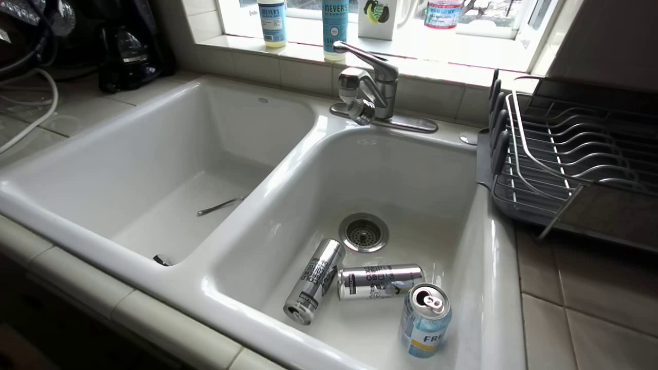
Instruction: Make the plastic bottle stand upright
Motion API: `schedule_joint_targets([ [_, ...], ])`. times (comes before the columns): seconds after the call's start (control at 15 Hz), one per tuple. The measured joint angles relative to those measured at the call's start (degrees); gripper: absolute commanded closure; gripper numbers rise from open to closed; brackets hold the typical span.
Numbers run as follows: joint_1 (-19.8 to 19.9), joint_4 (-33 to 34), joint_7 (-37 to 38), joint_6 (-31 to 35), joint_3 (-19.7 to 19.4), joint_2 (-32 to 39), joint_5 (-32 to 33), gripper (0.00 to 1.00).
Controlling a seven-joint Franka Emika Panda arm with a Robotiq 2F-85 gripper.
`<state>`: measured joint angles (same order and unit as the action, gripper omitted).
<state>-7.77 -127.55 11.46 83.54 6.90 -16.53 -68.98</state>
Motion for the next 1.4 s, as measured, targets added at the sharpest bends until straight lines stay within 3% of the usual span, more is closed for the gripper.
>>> schedule_joint_targets([
  [0.4,0.98,0.18,10.57,-1.77,-0.25,2.93,-10.63,0.92],
  [0.93,0.75,-0.97,27.21,4.20,1.97,8.80,-15.74,0.92],
  [1.0,0.44,-1.40,29.18,4.37,2.50,9.50,-16.19,0.69],
  [1.2,0.25,-1.39,29.09,4.37,2.60,10.20,-16.25,0.69],
  [1.27,0.30,-1.34,29.09,4.37,2.42,10.10,-16.25,0.92],
  [1.4,0.33,-1.33,29.09,4.37,2.36,9.99,-16.25,0.92],
])
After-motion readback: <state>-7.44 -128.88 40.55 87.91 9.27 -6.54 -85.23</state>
